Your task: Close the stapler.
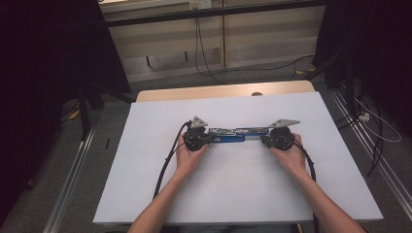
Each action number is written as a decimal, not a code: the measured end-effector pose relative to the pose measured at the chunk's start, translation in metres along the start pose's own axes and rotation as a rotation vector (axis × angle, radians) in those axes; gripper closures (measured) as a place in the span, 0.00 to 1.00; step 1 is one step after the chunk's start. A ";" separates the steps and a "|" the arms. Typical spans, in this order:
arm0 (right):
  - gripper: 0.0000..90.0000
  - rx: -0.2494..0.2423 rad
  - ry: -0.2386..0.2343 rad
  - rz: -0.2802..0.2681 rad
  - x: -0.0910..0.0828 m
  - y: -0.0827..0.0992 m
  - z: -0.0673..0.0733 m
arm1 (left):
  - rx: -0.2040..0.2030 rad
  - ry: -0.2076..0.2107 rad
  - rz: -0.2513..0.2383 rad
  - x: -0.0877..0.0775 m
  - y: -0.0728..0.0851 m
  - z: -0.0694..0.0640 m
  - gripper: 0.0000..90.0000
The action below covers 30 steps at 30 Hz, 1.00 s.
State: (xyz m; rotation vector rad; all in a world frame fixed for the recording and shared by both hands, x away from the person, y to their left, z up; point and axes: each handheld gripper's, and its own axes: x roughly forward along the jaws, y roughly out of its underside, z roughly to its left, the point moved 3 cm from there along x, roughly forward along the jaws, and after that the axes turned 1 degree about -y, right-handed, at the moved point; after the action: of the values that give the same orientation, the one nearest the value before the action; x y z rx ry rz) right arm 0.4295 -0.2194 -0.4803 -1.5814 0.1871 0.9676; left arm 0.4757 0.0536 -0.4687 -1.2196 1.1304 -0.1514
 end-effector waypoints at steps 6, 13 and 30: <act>1.00 0.003 0.005 -0.004 0.001 0.000 0.000 | 0.004 0.002 -0.001 0.000 0.000 0.000 1.00; 1.00 0.001 0.006 -0.008 0.001 -0.001 0.000 | 0.013 -0.003 -0.008 0.000 0.000 -0.001 1.00; 1.00 0.011 0.007 -0.013 0.002 -0.002 0.000 | 0.027 -0.002 -0.002 0.000 0.000 0.000 1.00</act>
State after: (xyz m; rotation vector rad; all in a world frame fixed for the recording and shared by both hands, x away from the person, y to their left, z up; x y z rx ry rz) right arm 0.4318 -0.2178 -0.4804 -1.5746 0.1863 0.9493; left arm 0.4754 0.0533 -0.4686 -1.1963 1.1219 -0.1665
